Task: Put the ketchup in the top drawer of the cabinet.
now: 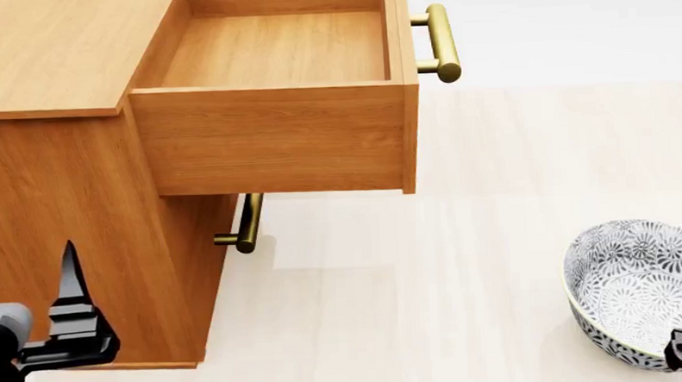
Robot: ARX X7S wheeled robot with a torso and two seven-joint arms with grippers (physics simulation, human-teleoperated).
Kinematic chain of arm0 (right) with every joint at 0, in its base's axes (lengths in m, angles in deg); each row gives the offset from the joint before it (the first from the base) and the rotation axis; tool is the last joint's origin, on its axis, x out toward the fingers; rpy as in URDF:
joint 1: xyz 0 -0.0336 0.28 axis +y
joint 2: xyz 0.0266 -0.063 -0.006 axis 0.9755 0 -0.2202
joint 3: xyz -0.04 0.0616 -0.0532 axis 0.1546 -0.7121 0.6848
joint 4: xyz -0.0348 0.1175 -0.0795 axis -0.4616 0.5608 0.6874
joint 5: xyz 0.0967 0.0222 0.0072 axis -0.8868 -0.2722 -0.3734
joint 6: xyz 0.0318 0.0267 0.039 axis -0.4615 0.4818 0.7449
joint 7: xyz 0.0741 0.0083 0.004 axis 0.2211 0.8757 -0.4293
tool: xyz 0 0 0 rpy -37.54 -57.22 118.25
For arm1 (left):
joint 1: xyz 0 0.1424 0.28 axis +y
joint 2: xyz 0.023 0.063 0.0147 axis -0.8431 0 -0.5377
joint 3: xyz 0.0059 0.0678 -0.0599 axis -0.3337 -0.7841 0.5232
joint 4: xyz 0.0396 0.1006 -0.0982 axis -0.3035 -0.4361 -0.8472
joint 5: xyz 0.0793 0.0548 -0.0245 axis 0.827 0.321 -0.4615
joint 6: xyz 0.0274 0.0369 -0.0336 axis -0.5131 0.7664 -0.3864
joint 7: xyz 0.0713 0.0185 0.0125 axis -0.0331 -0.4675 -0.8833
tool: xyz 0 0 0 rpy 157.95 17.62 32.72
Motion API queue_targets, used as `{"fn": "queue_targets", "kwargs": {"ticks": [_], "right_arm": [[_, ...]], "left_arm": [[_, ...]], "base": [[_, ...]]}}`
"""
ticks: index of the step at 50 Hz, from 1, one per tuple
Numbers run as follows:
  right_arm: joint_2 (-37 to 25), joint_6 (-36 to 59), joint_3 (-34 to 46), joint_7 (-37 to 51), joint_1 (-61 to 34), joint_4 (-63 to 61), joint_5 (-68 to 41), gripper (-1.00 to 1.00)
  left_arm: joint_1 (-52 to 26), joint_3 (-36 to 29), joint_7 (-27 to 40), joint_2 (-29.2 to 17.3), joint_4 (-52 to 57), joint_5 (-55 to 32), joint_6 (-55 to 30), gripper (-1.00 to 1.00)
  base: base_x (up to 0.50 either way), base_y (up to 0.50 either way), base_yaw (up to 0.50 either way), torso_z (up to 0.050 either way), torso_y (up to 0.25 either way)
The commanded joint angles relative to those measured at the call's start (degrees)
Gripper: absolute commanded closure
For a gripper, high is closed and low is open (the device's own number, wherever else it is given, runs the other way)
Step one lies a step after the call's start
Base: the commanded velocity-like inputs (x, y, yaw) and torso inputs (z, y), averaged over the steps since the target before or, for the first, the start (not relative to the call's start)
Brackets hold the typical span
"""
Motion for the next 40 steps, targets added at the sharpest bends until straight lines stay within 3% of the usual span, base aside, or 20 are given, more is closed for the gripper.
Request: {"fn": "queue_targets", "kwargs": {"ticks": [1, 14, 24, 30, 40], "right_arm": [[-7.6, 13.4, -0.5, 6.3, -12.1, -7.6, -6.8, 1.00], [-18.8, 24.2, -0.4, 13.5, -34.1, -9.1, -22.2, 1.00], [-24.9, 25.3, 4.4, 15.3, -49.3, -6.6, -28.9, 1.00], [-24.7, 24.9, 9.6, 15.8, -56.0, -4.8, -30.3, 1.00], [-18.4, 24.6, 27.0, 13.2, -71.0, 1.6, -24.3, 1.00]], "left_arm": [[-0.2, -0.2, 0.2, -0.2, -0.4, -0.1, 0.2, -1.00], [-0.2, -0.2, 0.3, -0.3, -1.2, -0.3, 1.2, -1.00], [-0.2, 0.0, 0.6, -0.5, -1.3, -0.6, 1.3, -1.00], [-0.2, -0.1, 0.6, -0.5, -1.6, -0.7, 1.5, -1.00], [-0.3, -0.2, 0.8, -0.7, -1.8, -1.0, 1.6, -1.00]], "base": [[0.00, 0.00, 0.00, 0.000, 0.000], [0.00, 0.00, 0.00, 0.000, 0.000], [0.00, 0.00, 0.00, 0.000, 0.000], [0.00, 0.00, 0.00, 0.000, 0.000], [0.00, 0.00, 0.00, 0.000, 0.000]]}}
